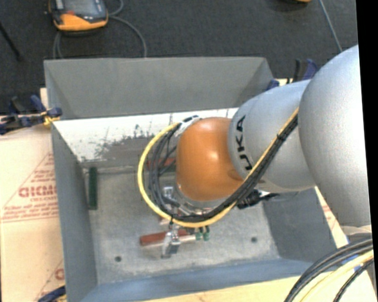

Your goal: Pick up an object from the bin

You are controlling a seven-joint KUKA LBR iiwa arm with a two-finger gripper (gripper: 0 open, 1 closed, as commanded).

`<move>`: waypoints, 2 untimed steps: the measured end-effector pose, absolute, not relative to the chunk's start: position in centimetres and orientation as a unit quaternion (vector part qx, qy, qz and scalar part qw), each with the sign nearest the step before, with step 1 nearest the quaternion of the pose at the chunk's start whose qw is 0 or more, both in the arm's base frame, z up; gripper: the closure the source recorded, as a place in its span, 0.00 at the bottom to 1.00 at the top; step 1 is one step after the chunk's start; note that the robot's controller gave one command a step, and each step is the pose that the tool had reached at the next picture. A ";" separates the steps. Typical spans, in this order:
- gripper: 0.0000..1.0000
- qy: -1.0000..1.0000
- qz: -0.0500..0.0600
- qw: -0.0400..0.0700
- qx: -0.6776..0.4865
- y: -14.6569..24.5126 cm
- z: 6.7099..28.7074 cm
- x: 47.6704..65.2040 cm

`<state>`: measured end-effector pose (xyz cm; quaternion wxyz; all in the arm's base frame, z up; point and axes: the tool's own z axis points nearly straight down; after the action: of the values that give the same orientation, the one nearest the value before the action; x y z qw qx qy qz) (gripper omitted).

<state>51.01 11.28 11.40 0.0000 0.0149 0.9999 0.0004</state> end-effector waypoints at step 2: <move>0.00 0.997 0.003 0.007 -0.071 9.0 9.4 52.6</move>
Offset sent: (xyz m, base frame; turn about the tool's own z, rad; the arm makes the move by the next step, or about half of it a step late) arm 0.0171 -0.0343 -0.0440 0.0041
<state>52.62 9.04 9.41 0.0072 -0.0708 0.9975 0.0026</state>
